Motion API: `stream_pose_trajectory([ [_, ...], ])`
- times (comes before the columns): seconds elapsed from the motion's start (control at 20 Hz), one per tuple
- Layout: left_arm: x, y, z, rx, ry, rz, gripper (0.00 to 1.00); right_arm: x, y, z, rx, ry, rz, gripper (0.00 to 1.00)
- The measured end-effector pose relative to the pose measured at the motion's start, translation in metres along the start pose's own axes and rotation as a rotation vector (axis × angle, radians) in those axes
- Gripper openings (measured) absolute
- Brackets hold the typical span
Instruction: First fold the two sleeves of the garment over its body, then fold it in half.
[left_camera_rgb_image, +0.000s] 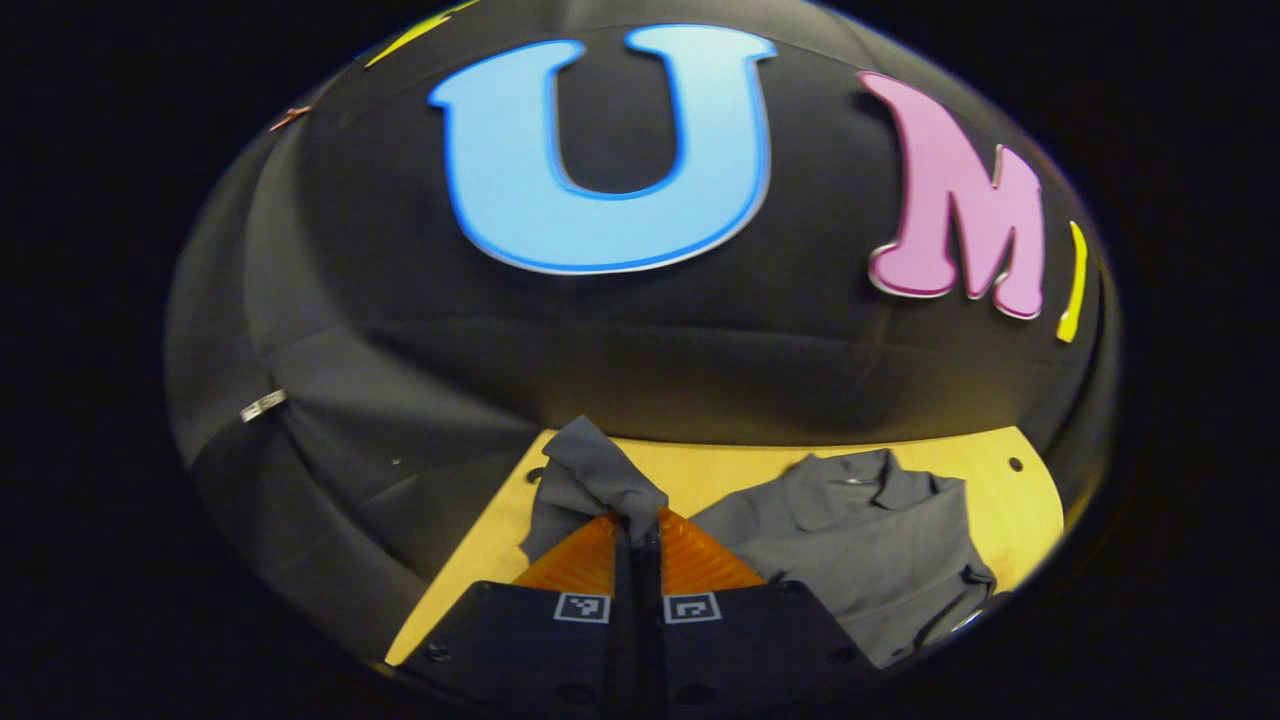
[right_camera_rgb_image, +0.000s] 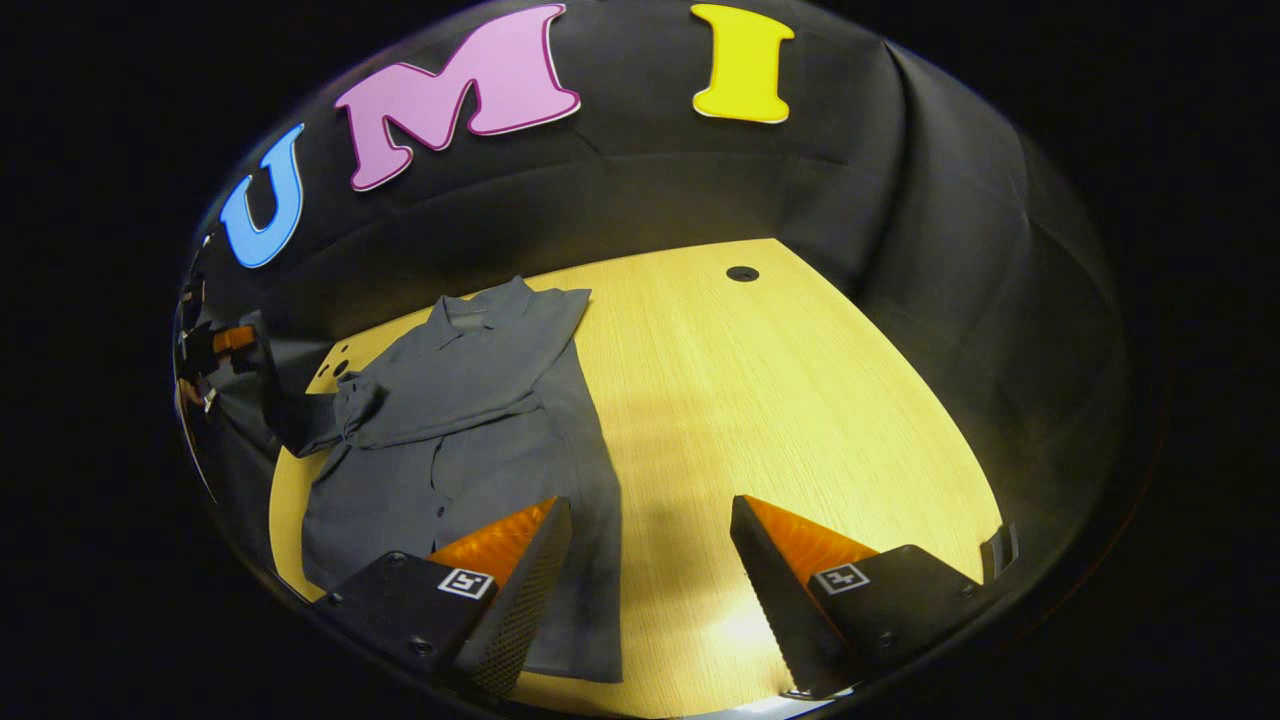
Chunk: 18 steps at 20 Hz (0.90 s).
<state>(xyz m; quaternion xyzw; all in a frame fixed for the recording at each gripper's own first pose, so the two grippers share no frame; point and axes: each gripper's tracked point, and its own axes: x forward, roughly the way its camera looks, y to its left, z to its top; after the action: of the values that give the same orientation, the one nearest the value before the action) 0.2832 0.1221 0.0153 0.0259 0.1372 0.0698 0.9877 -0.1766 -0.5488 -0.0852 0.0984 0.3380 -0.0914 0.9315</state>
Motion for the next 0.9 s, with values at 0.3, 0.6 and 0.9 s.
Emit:
stream_pose_trajectory([
  [0.3, 0.006, -0.124, 0.003, 0.088, 0.005, -0.214, 0.07, 0.001, -0.021, -0.007, 0.026, 0.024, -0.013, 0.99],
  [0.6, 0.009, -0.238, -0.022, 0.070, 0.080, -0.383, 0.05, 0.004, -0.034, -0.016, 0.050, 0.055, -0.010, 0.99],
  [0.9, 0.022, -0.321, -0.064, 0.004, 0.174, -0.482, 0.05, 0.005, -0.038, -0.021, 0.037, 0.086, 0.026, 0.99],
])
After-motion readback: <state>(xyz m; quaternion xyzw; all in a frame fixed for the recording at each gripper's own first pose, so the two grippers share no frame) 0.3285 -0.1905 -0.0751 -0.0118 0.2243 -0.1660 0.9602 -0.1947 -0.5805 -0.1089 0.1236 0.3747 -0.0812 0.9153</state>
